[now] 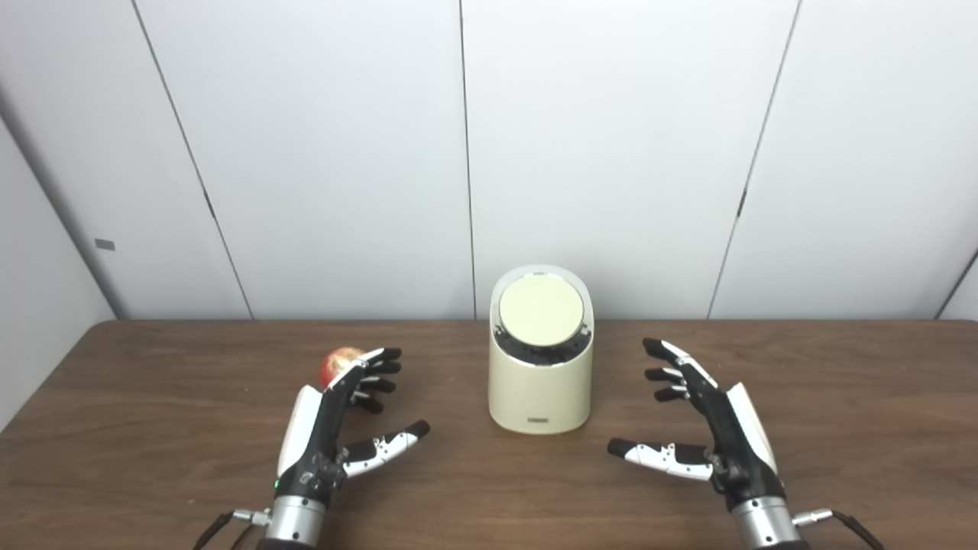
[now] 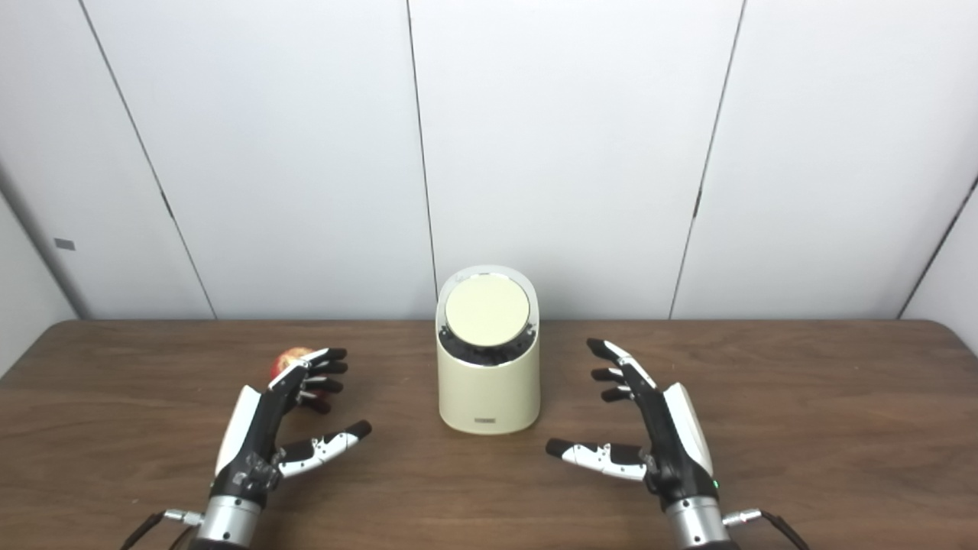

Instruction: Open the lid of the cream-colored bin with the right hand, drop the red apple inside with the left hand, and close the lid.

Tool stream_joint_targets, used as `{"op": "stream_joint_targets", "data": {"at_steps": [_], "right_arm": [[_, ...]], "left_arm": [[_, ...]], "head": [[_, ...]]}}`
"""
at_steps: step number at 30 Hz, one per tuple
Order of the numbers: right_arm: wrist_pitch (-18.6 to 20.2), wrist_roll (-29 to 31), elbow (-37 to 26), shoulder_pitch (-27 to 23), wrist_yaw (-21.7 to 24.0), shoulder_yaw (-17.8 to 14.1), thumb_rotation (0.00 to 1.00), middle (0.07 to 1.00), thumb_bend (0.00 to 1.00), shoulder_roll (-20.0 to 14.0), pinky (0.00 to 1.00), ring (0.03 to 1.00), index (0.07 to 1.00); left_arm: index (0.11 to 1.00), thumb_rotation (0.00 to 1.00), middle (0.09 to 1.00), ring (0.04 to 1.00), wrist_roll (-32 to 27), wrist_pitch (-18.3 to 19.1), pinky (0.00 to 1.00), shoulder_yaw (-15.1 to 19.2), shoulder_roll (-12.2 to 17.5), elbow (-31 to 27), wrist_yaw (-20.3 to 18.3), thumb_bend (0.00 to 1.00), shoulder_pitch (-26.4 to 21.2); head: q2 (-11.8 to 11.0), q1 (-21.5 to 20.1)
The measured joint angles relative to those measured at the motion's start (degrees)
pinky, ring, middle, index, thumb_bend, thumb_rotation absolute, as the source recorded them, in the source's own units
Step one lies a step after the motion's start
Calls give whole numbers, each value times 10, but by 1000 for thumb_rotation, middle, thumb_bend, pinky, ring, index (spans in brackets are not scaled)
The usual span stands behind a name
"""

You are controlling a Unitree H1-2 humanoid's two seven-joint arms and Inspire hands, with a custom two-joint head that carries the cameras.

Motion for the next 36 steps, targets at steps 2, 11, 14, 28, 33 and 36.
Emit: {"op": "stream_joint_targets", "data": {"at_steps": [2,11,14,28,33,36], "right_arm": [[0,0,0,0,0,0,232,848,758,0,644,755,844],[0,-1,0,0,0,0,236,847,757,-1,648,755,846],[0,-1,0,0,0,0,252,850,765,-1,652,757,847],[-5,8,20,-7,-15,-6,402,870,787,14,687,804,899],[-2,12,39,-43,-24,-8,403,913,768,34,712,851,987],[5,15,41,-77,-23,-10,380,919,793,34,731,854,999]], "left_arm": [[792,120,749,673,0,0,547,0,0,0,0,684,0],[784,123,745,678,1,0,556,0,-1,0,1,689,0],[785,119,745,681,0,0,564,0,-1,-1,0,681,0],[771,95,743,672,0,-2,549,0,-1,0,-1,686,0],[774,127,747,678,0,-1,580,-3,-2,1,-1,670,0],[769,116,746,675,0,-1,565,-4,-2,1,-2,670,0]], "head": [[-1,1],[1,2],[1,2],[-8,4],[-8,3],[-7,2]]}}
